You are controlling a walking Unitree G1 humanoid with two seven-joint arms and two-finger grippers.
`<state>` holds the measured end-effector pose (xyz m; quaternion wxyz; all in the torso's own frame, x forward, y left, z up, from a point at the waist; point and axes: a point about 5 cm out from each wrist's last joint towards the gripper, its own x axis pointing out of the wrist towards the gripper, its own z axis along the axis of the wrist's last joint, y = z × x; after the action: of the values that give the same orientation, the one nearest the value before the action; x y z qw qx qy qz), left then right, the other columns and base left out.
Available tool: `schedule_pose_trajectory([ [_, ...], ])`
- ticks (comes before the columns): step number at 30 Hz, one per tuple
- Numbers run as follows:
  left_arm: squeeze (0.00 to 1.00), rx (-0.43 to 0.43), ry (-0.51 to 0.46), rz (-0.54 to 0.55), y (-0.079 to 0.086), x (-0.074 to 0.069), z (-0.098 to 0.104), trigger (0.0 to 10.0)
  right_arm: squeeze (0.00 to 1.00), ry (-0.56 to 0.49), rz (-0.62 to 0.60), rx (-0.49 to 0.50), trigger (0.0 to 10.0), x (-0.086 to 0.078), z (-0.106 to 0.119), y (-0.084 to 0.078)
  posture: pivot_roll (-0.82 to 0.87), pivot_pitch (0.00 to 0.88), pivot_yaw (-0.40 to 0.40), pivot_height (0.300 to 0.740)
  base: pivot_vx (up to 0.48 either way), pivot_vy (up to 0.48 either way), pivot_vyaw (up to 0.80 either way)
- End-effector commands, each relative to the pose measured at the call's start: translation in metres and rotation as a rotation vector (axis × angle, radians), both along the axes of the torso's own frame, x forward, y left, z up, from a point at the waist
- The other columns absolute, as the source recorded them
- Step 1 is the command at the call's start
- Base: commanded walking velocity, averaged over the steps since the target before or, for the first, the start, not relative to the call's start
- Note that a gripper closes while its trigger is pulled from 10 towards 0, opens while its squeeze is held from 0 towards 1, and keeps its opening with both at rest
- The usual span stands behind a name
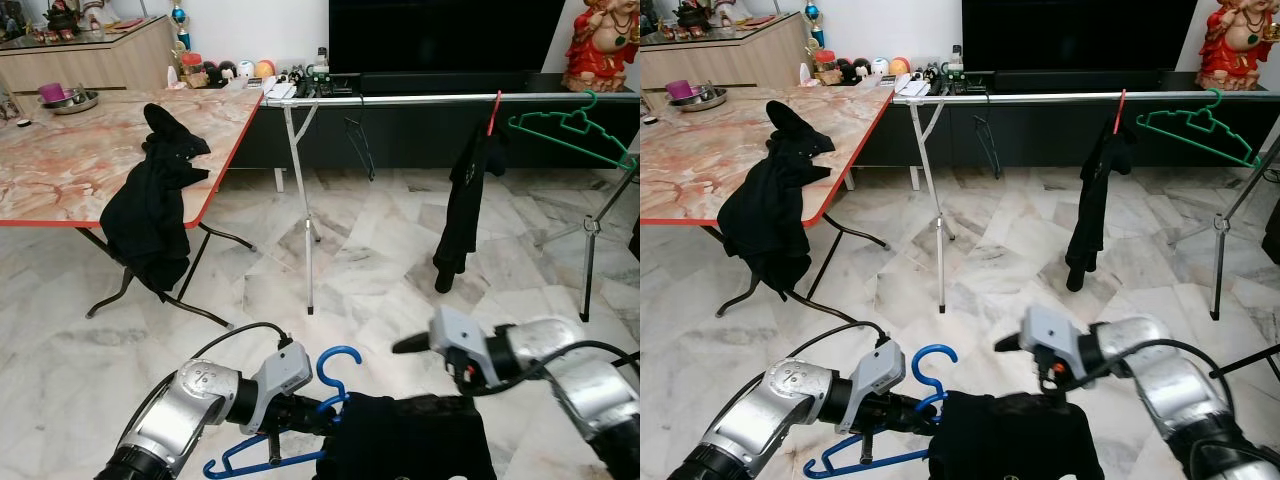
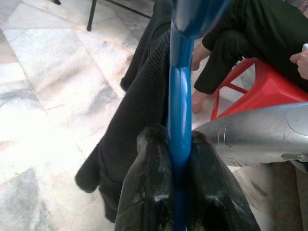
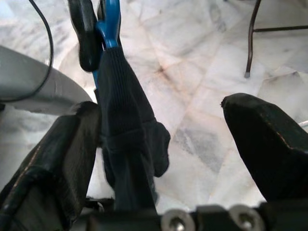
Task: Hang hanger
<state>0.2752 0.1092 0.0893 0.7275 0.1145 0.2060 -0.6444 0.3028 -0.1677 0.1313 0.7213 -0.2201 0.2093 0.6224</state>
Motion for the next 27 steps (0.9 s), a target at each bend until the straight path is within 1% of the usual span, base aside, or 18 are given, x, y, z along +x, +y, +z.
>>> schedule_pose_trajectory([
  [1, 0.00, 0.004, -0.057, -0.034, -0.002, 0.004, 0.013, 10.0, 0.00, 0.016, 0.023, -0.020, 10.0, -0.002, -0.010, 0.004, 0.01, 0.078, 0.023, 0.740, 0.000, 0.000, 0.00],
  [2, 0.00, 0.006, -0.057, -0.034, -0.002, 0.004, 0.014, 10.0, 0.00, 0.023, 0.032, -0.009, 10.0, -0.003, -0.012, 0.008, 0.01, 0.081, 0.026, 0.740, 0.000, 0.000, 0.00],
  [4, 0.00, 0.007, -0.056, -0.033, -0.002, 0.004, 0.013, 10.0, 0.00, 0.020, 0.033, -0.009, 10.0, -0.002, -0.014, 0.010, 0.01, 0.081, 0.026, 0.740, 0.000, 0.000, 0.00],
  [6, 0.00, 0.005, -0.054, -0.032, -0.002, 0.004, 0.014, 10.0, 0.00, -0.010, 0.031, -0.037, 10.0, 0.000, -0.016, 0.011, 0.01, 0.090, 0.028, 0.740, 0.000, 0.000, 0.00],
  [7, 0.00, 0.003, -0.051, -0.033, -0.001, 0.005, 0.014, 10.0, 0.00, -0.031, 0.022, -0.067, 10.0, 0.002, -0.019, 0.011, 0.01, 0.091, 0.028, 0.740, 0.000, 0.000, 0.00],
  [9, 0.00, 0.000, -0.048, -0.035, -0.001, 0.004, 0.014, 10.0, 0.00, -0.039, 0.031, -0.081, 10.0, 0.002, -0.023, 0.013, 0.01, 0.094, 0.030, 0.740, 0.000, 0.000, 0.00],
  [11, 0.00, -0.002, -0.044, -0.037, -0.001, 0.003, 0.015, 10.0, 0.00, -0.031, 0.026, -0.072, 10.0, 0.001, -0.027, 0.016, 0.01, 0.095, 0.033, 0.740, 0.000, 0.000, 0.00],
  [16, 0.00, -0.004, -0.041, -0.039, -0.001, 0.003, 0.015, 10.0, 0.00, -0.053, 0.014, -0.127, 10.0, 0.001, -0.036, 0.014, 0.01, 0.095, 0.036, 0.740, 0.000, 0.000, 0.00],
  [18, 0.00, -0.005, -0.040, -0.040, -0.001, 0.002, 0.015, 10.0, 0.00, -0.053, 0.009, -0.119, 10.0, 0.001, -0.039, 0.015, 0.01, 0.094, 0.038, 0.740, 0.000, 0.000, 0.00],
  [19, 0.00, -0.005, -0.039, -0.041, 0.000, 0.002, 0.015, 10.0, 0.00, -0.040, 0.019, -0.087, 10.0, -0.001, -0.039, 0.018, 0.02, 0.093, 0.039, 0.740, 0.000, 0.000, 0.00],
  [20, 0.00, -0.005, -0.038, -0.041, 0.000, 0.002, 0.015, 10.0, 0.00, -0.027, 0.025, -0.079, 10.0, -0.002, -0.039, 0.018, 0.02, 0.093, 0.039, 0.740, 0.000, 0.000, 0.00],
  [21, 0.00, -0.005, -0.038, -0.041, 0.000, 0.002, 0.015, 10.0, 0.00, -0.027, 0.025, -0.079, 10.0, -0.002, -0.039, 0.018, 0.02, 0.093, 0.039, 0.740, 0.000, 0.000, 0.00],
  [23, 0.00, -0.006, -0.037, -0.045, 0.000, 0.001, 0.015, 10.0, 0.00, -0.020, 0.038, -0.115, 10.0, -0.004, -0.043, 0.016, 0.01, 0.092, 0.040, 0.740, 0.000, 0.000, 0.00],
  [25, 0.00, -0.006, -0.036, -0.045, 0.000, 0.001, 0.015, 10.0, 0.00, -0.027, 0.035, -0.129, 10.0, -0.003, -0.044, 0.015, 0.01, 0.091, 0.040, 0.740, 0.000, 0.000, 0.00],
  [26, 0.00, -0.007, -0.037, -0.045, -0.001, 0.001, 0.015, 10.0, 0.00, -0.027, 0.025, -0.130, 10.0, -0.003, -0.045, 0.015, 0.01, 0.090, 0.039, 0.740, 0.000, 0.000, 0.00],
  [27, 0.00, -0.007, -0.036, -0.045, -0.001, 0.001, 0.015, 10.0, 0.00, -0.022, 0.020, -0.110, 10.0, -0.003, -0.045, 0.016, 0.01, 0.089, 0.039, 0.740, 0.000, 0.000, 0.00],
])
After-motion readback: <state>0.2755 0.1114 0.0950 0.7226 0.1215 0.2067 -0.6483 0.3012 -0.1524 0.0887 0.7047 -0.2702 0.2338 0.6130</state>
